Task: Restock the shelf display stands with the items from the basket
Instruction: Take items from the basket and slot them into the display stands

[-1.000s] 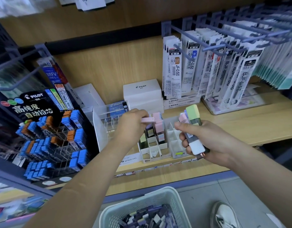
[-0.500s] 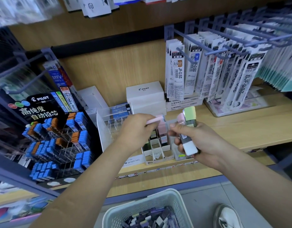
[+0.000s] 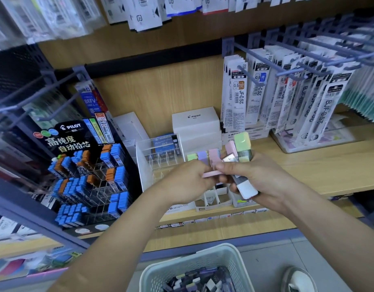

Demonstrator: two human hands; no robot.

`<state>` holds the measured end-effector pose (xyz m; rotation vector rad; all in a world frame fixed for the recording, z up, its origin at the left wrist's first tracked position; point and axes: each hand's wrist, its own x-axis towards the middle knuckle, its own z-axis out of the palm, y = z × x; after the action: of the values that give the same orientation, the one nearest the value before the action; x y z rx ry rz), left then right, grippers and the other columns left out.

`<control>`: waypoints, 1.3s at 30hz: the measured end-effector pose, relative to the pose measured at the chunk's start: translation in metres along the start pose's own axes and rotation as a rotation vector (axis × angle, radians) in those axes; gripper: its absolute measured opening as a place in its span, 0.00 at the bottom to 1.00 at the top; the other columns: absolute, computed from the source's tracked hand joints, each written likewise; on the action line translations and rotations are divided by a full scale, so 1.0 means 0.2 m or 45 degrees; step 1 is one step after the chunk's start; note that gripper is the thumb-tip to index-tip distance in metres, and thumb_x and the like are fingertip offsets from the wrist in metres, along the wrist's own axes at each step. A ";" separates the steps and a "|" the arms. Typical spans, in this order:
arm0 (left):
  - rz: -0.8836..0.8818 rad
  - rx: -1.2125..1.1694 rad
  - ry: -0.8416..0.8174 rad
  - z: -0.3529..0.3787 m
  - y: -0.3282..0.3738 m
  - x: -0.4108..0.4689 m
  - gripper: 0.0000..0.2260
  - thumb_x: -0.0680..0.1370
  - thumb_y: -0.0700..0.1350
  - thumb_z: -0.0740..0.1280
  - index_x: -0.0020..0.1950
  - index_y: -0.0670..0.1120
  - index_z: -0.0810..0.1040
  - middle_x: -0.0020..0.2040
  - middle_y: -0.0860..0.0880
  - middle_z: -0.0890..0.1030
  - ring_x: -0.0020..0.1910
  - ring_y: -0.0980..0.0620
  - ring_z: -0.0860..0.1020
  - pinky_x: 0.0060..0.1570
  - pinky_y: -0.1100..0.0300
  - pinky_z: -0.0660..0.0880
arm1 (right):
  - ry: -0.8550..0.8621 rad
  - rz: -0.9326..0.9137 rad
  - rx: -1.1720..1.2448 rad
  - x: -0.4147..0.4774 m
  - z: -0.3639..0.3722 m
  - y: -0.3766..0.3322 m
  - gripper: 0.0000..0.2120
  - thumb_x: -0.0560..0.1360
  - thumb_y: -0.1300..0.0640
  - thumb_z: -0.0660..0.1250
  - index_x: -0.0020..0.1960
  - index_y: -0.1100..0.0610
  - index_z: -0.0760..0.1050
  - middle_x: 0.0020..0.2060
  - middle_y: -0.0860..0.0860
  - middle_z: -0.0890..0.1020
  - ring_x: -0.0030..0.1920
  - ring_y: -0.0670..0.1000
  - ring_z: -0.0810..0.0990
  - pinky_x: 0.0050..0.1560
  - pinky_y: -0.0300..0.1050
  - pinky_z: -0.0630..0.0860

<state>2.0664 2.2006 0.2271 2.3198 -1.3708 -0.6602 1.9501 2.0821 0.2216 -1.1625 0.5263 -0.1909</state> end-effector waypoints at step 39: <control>-0.184 -0.127 0.986 -0.31 -0.50 0.21 0.05 0.74 0.41 0.72 0.49 0.44 0.84 0.38 0.54 0.80 0.40 0.57 0.80 0.39 0.77 0.72 | 0.105 0.210 0.178 0.13 0.18 0.03 0.18 0.63 0.49 0.76 0.45 0.59 0.78 0.29 0.53 0.77 0.27 0.49 0.74 0.27 0.40 0.69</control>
<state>2.1904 2.2153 0.2165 2.2312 -0.7930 0.1475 1.9908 2.1034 0.2197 -0.9735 0.6682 -0.1312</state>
